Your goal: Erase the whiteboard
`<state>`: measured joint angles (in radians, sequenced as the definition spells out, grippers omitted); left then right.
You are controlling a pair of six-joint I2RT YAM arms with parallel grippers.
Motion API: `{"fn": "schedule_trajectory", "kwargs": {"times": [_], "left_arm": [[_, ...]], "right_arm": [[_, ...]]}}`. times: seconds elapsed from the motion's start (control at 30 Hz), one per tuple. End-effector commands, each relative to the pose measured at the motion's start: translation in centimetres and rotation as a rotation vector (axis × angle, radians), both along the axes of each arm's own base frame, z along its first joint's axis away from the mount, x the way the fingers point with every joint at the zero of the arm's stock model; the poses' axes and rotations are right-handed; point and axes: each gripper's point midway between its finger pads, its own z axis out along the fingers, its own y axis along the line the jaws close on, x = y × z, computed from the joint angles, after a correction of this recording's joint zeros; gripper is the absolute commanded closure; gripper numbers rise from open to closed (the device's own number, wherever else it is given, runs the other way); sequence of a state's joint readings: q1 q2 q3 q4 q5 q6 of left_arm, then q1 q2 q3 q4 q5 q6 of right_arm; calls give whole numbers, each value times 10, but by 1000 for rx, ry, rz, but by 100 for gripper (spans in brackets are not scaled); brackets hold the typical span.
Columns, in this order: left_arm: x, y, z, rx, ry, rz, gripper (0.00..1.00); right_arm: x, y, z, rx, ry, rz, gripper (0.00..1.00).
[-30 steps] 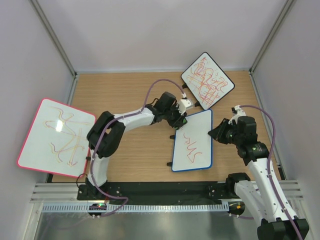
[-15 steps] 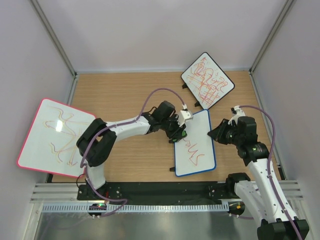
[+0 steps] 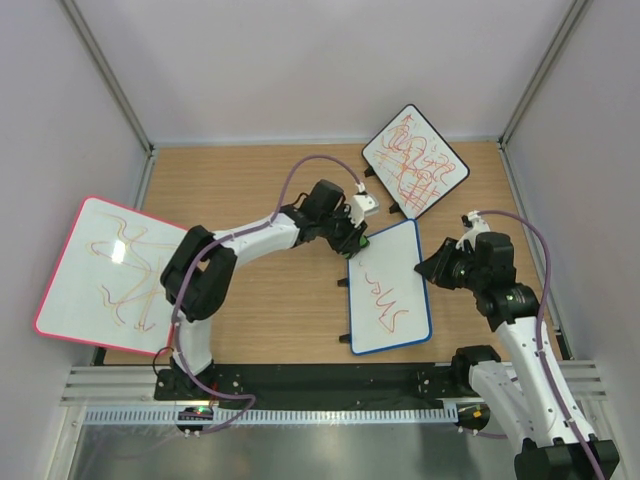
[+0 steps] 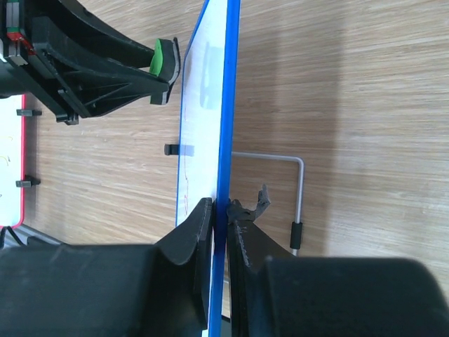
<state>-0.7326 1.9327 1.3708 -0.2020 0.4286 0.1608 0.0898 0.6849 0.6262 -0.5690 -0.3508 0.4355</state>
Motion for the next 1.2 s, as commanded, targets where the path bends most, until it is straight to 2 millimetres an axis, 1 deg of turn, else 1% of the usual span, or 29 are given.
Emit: {"fn": "schedule_trajectory", "kwargs": {"times": [0.0,0.07,0.2,0.23,0.3,0.4,0.43,0.47,0.53,0.6,0.63,0.7,0.73,0.87,0.93,0.97,1.0,1.03,1.17], "left_arm": [[5,-10,9,-13,-29,-9,100],[2,-11,4,-4,-19,-16,100],[-17,-11,-15,35,-3,-56,100],[-24,-10,-22,49,8,-64,100],[-26,-5,-27,65,1,-77,100],[-24,1,-22,84,-70,-106,100],[-26,6,-27,105,-117,-153,100],[-23,4,-14,77,-178,-170,100],[-26,6,-13,79,-250,-231,100],[-31,5,-2,55,-277,-268,100],[-39,5,-5,55,-279,-300,100],[-54,2,-1,34,-282,-352,100],[-64,0,-5,44,-288,-386,100],[-73,-7,-7,63,-293,-406,100],[-69,-7,-10,79,-292,-397,100],[-58,-8,-5,97,-318,-371,100],[-55,-8,-6,109,-320,-365,100],[-52,-5,-13,135,-307,-360,100],[-39,4,-23,176,-313,-341,100]], "right_arm": [[-4,3,14,-8,-26,34,99],[-4,2,12,-9,-27,29,99],[-3,2,13,-14,-33,29,99],[-2,1,13,-17,-35,30,99],[-2,1,13,-17,-36,28,99],[-3,1,13,-16,-38,29,99],[-2,1,14,-18,-41,29,99],[-2,1,14,-19,-43,28,99],[-3,1,14,-19,-42,27,99],[-3,1,14,-19,-41,27,99],[-3,1,14,-20,-43,28,99],[-3,0,15,-19,-44,26,99],[-3,0,15,-20,-46,25,99],[-3,0,15,-21,-45,24,99],[-3,0,15,-22,-49,22,99],[-3,0,15,-22,-48,24,99],[-3,-1,16,-23,-51,21,99],[-3,0,15,-22,-50,22,99],[-3,0,16,-23,-52,23,99]]}}
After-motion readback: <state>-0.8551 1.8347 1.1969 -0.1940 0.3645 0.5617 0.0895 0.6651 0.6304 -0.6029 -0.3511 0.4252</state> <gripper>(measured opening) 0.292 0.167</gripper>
